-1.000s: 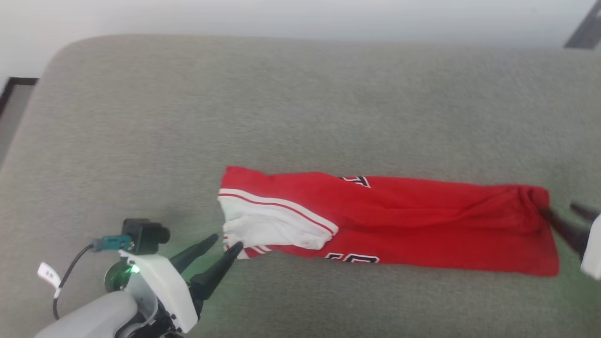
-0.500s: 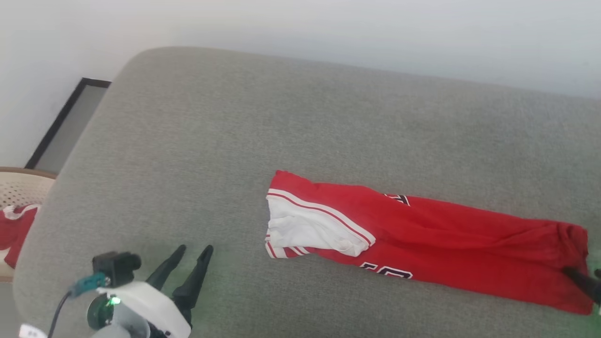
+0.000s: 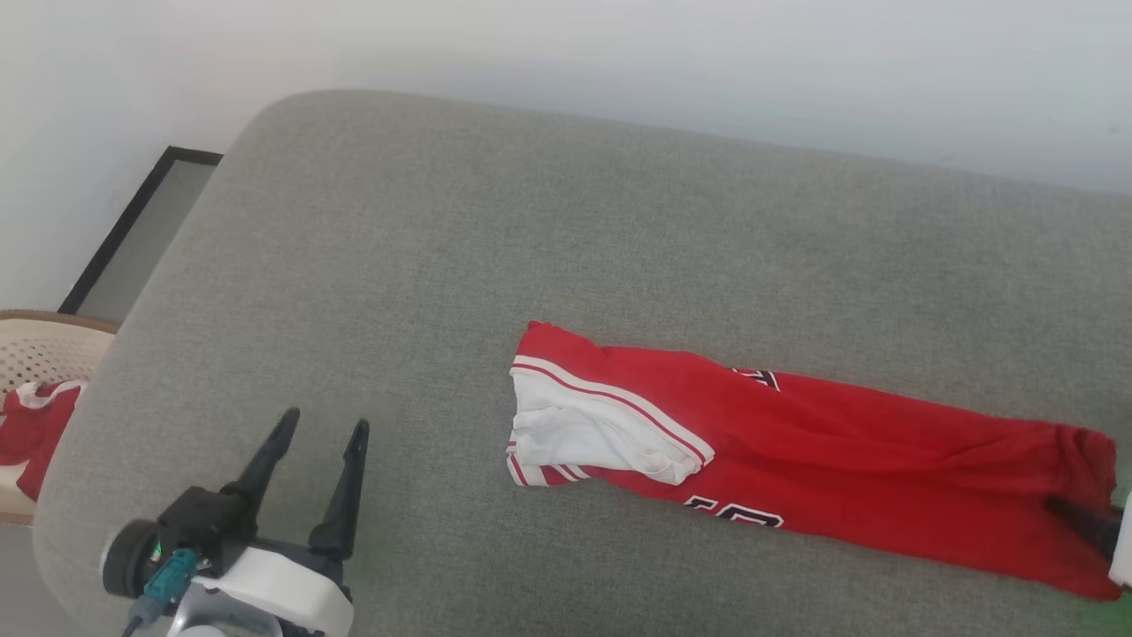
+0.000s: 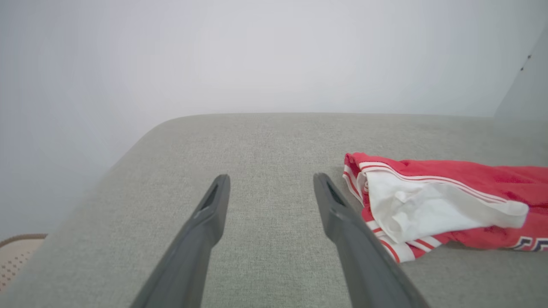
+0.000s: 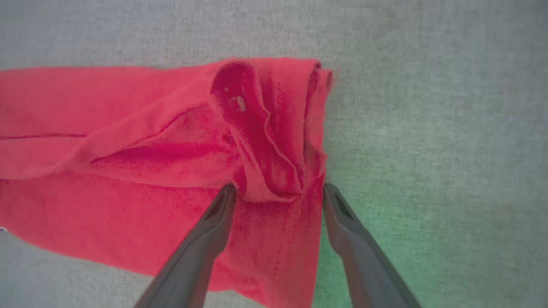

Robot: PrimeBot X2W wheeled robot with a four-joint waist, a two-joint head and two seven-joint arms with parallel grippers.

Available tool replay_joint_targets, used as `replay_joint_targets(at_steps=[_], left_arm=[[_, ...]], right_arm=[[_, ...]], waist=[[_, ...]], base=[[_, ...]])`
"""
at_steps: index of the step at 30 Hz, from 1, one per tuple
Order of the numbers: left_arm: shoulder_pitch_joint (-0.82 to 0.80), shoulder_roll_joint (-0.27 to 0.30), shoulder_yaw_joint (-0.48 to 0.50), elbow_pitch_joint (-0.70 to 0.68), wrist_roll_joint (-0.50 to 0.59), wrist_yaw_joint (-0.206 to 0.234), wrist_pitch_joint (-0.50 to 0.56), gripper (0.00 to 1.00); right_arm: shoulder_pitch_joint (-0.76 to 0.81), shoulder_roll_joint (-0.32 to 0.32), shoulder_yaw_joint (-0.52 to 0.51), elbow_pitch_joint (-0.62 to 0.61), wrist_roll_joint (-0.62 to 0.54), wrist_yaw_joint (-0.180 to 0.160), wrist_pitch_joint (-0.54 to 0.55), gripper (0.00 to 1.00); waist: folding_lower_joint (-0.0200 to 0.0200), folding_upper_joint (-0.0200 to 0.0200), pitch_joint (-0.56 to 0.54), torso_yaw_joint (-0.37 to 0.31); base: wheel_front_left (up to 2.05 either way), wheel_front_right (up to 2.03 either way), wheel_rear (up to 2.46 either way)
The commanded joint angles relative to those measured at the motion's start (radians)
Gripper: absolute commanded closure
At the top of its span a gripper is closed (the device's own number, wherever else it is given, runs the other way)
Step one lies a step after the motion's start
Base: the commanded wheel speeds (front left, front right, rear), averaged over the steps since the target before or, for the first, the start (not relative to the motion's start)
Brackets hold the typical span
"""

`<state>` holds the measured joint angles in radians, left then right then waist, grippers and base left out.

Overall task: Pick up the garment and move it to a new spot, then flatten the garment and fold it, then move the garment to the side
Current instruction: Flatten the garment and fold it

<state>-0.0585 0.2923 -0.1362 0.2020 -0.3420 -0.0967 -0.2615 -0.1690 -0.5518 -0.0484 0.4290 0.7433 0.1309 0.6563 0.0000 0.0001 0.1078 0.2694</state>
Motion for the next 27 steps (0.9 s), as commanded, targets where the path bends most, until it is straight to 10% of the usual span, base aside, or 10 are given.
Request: replay_joint_targets(at_steps=[1,10,11,12,14,27], left_arm=[[0.014,-0.014,0.025,-0.028,0.054,-0.001,-0.005,0.00],[0.022,-0.089,0.105,-0.049,0.156,-0.028,-0.004,0.00],[0.016,-0.092,0.109,-0.047,0.163,-0.031,-0.004,0.00],[0.009,-0.096,0.113,-0.044,0.168,-0.032,-0.004,0.00],[0.002,-0.103,0.117,-0.034,0.169,-0.032,-0.004,0.00],[-0.003,-0.088,0.115,-0.043,0.152,-0.034,-0.005,0.00]], right_arm=[[-0.020,0.005,-0.016,0.005,-0.017,-0.001,-0.001,0.00],[-0.081,0.066,-0.071,0.055,-0.087,0.000,0.050,0.00],[-0.085,0.079,-0.067,0.062,-0.094,0.000,0.061,0.09],[-0.092,0.092,-0.062,0.069,-0.102,0.000,0.070,0.51],[-0.104,0.115,-0.057,0.089,-0.121,0.000,0.088,0.99],[-0.171,0.116,-0.092,0.089,-0.143,-0.002,0.066,1.00]], waist=[[0.0000,-0.0001,0.009,-0.002],[0.0000,-0.0001,0.039,-0.005],[0.0000,-0.0001,0.044,-0.006],[0.0000,-0.0001,0.049,-0.007],[0.0000,-0.0001,0.057,-0.009],[0.0000,-0.0001,0.090,-0.057]], base=[[0.00,0.00,0.00],[0.00,0.00,0.00],[0.00,0.00,0.00],[0.00,0.00,0.00],[0.00,0.00,0.00],[0.00,0.00,0.00]])
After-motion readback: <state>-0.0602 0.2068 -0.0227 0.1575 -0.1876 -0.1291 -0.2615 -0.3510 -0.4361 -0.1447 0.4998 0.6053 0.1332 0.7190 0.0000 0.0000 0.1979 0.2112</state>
